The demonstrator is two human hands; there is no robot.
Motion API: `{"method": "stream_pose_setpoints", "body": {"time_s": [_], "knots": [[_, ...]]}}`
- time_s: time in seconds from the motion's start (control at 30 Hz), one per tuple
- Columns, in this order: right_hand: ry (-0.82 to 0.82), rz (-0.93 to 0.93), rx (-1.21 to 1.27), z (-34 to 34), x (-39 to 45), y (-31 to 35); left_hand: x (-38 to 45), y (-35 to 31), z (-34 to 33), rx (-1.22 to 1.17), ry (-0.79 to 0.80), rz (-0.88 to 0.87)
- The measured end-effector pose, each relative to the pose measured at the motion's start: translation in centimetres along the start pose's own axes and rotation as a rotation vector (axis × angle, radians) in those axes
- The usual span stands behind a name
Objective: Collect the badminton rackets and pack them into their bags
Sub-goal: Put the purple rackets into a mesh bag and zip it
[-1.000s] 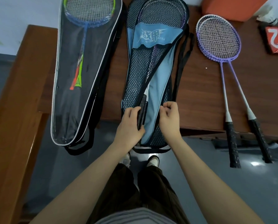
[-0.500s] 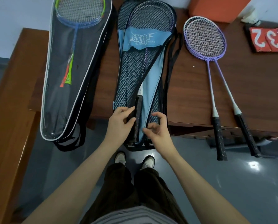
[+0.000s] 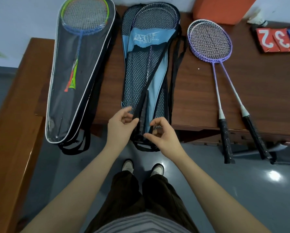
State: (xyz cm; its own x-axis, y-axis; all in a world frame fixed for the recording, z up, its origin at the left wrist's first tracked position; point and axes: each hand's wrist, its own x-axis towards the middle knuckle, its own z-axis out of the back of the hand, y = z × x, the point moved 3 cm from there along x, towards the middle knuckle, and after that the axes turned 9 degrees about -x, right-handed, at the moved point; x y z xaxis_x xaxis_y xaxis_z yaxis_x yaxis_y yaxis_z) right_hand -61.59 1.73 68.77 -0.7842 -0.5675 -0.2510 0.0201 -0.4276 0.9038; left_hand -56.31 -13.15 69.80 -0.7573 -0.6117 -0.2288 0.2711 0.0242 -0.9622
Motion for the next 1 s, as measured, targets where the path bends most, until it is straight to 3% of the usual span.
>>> {"method": "stream_pose_setpoints", "body": {"time_s": [0.1, 0.23, 0.43, 0.7, 0.9, 1.0], "knots": [[0.005, 0.011, -0.103, -0.6, 0.4, 0.0, -0.7, 0.8, 0.2, 0.225, -0.005, -0.021], [-0.036, 0.013, -0.101, -0.9, 0.2, -0.7, -1.6, 1.2, 0.6, 0.279, 0.040, -0.038], [0.014, 0.177, -0.269, -0.7, -0.5, -0.2, -2.4, -0.5, 0.6, 0.060, 0.047, -0.088], [-0.286, 0.353, -0.288, 0.2, -1.9, 1.1, -2.4, -2.9, 0.1, -0.035, 0.083, -0.104], [-0.309, 0.340, -0.333, 2.2, -1.7, 1.1, -2.3, -3.7, -0.7, -0.221, 0.062, 0.004], [-0.243, 0.289, -0.288, 3.8, -1.7, 1.0, -2.2, -4.4, -1.9, -0.180, 0.098, -0.040]]}}
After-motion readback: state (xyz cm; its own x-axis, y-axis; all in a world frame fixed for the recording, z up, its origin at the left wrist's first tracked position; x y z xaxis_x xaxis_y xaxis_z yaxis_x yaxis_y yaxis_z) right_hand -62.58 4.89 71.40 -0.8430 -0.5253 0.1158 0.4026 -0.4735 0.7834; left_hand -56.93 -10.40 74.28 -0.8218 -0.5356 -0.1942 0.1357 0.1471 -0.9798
